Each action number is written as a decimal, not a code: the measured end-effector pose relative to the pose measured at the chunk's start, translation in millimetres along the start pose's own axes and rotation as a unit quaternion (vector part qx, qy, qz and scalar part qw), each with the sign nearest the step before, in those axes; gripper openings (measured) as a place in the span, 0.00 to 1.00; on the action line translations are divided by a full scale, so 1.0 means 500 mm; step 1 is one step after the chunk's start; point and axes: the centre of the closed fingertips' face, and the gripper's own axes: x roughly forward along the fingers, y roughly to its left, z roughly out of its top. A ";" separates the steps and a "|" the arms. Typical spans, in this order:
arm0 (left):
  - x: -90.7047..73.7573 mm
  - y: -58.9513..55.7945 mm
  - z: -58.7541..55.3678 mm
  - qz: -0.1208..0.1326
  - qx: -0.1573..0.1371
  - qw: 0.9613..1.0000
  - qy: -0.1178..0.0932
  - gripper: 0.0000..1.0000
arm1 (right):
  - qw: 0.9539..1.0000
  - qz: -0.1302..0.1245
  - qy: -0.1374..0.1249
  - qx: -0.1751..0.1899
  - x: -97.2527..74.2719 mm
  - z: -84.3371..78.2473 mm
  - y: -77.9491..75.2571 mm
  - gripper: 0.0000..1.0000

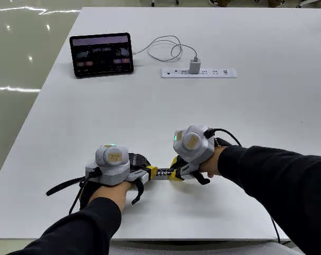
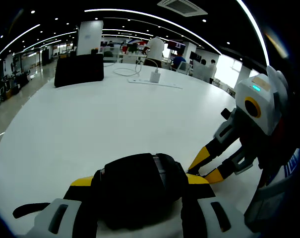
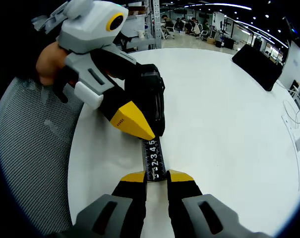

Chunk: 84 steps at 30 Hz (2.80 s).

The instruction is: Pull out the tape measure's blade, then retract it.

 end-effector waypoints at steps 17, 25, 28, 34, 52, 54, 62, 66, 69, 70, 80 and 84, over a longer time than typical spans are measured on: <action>0.002 0.000 -0.001 -0.006 0.000 1.000 0.000 0.64 | 1.000 0.001 -0.002 -0.009 0.011 0.015 0.004 0.11; 0.002 0.000 -0.001 -0.006 0.002 1.000 0.001 0.64 | 1.000 0.000 -0.001 -0.011 0.015 0.020 0.003 0.11; 0.002 0.001 -0.001 -0.007 0.001 1.000 0.001 0.64 | 1.000 0.000 -0.001 -0.008 0.017 0.022 0.003 0.11; 0.002 0.000 -0.001 -0.005 -0.001 1.000 0.003 0.65 | 1.000 -0.003 0.000 -0.004 0.019 0.026 0.003 0.11; 0.003 0.000 0.000 -0.002 -0.013 1.000 0.012 0.67 | 1.000 -0.006 -0.002 0.005 0.021 0.030 0.004 0.11; 0.004 0.001 -0.003 -0.005 -0.017 1.000 0.015 0.68 | 1.000 -0.007 -0.003 0.004 0.021 0.030 0.004 0.11; 0.005 0.002 -0.003 0.002 -0.049 0.999 0.021 0.69 | 1.000 -0.008 -0.003 0.003 0.022 0.031 0.004 0.11; 0.003 0.000 -0.006 -0.003 -0.034 0.999 0.021 0.67 | 1.000 -0.008 -0.004 0.003 0.021 0.031 0.004 0.11; 0.005 -0.001 -0.005 -0.001 -0.019 1.000 0.023 0.66 | 1.000 -0.007 -0.004 0.001 0.021 0.031 0.004 0.11; 0.006 0.000 -0.005 -0.001 -0.020 1.000 0.022 0.66 | 1.000 -0.007 -0.004 0.001 0.020 0.031 0.004 0.11; 0.005 0.004 -0.003 -0.010 -0.030 0.999 0.020 0.65 | 1.000 -0.005 -0.007 -0.001 0.020 0.033 0.005 0.11; 0.006 0.002 -0.003 -0.017 -0.031 0.999 0.023 0.65 | 1.000 -0.005 -0.008 -0.001 0.023 0.037 0.005 0.11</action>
